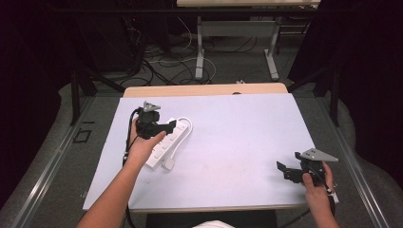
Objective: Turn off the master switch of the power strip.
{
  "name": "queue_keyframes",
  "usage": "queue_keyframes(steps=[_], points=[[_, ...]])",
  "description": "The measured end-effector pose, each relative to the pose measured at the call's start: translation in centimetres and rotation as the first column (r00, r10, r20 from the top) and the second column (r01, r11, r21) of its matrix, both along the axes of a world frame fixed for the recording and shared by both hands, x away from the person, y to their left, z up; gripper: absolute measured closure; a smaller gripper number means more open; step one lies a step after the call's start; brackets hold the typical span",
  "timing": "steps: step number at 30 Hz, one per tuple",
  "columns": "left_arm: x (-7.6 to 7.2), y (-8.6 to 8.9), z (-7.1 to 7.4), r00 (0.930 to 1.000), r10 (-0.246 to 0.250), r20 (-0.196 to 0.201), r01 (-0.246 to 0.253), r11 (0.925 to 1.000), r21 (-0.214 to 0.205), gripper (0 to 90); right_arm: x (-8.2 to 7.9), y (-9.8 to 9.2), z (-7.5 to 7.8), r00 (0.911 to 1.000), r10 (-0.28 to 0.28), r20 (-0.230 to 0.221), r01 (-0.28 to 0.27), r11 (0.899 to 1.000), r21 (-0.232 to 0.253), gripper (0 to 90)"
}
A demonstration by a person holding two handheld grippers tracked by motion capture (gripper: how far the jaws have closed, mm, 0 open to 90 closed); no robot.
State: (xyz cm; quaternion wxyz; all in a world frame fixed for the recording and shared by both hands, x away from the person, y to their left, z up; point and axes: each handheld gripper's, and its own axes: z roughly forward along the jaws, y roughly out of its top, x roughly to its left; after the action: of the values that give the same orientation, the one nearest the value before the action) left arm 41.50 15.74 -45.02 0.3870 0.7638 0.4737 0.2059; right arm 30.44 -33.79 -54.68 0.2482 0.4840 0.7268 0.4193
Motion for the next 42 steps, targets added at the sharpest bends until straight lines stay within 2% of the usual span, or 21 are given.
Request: queue_keyframes(steps=[5,6,11,20,21,22,27,35,42], points=[[0.5,-0.3,-0.1,0.9997,0.006,-0.022,-0.006,1.0,-0.001,29.2,0.0,0.0,0.0,1.0,0.001,0.0,-0.001,1.0,0.0,14.5],[0.6,-0.5,-0.2,0.9999,0.006,-0.013,-0.006,0.9999,-0.009,29.2,0.0,0.0,0.0,1.0,0.001,-0.001,-0.001,1.0,-0.001,14.4],[1.0,-1.0,-0.3,0.9999,0.002,-0.017,-0.002,1.0,0.0,30.2,0.0,0.1,-0.1,1.0,-0.005,0.006,0.005,1.0,-0.003,14.4],[1.9,-1.8,-0.7,0.9995,0.007,-0.032,-0.008,0.9997,-0.021,35.3,0.0,0.0,0.0,1.0,0.0,-0.003,0.0,1.0,0.001,14.4],[2.0,-1.8,-0.6,0.9993,-0.002,-0.038,0.001,0.9999,-0.013,36.0,0.0,0.0,-0.1,1.0,0.0,-0.003,0.0,1.0,0.001,14.4],[2.1,-1.9,-0.7,0.9997,-0.003,-0.025,0.002,0.9998,-0.019,36.8,0.0,0.0,-0.1,1.0,0.001,-0.003,-0.001,1.0,0.0,14.4],[2.6,-2.2,-0.7,0.9996,-0.01,-0.027,0.009,0.9997,-0.023,38.7,0.0,0.0,-0.1,1.0,0.0,-0.004,0.0,1.0,0.001,14.4],[3.4,-2.6,-1.1,0.9988,0.007,-0.048,-0.009,0.9991,-0.041,43.0,0.0,0.0,-0.1,1.0,0.002,-0.005,-0.002,1.0,-0.001,14.4],[4.0,-3.2,-1.5,0.9983,0.013,-0.058,-0.015,0.9992,-0.037,48.4,0.0,-0.1,-0.1,1.0,0.002,-0.006,-0.002,1.0,-0.002,14.4]])
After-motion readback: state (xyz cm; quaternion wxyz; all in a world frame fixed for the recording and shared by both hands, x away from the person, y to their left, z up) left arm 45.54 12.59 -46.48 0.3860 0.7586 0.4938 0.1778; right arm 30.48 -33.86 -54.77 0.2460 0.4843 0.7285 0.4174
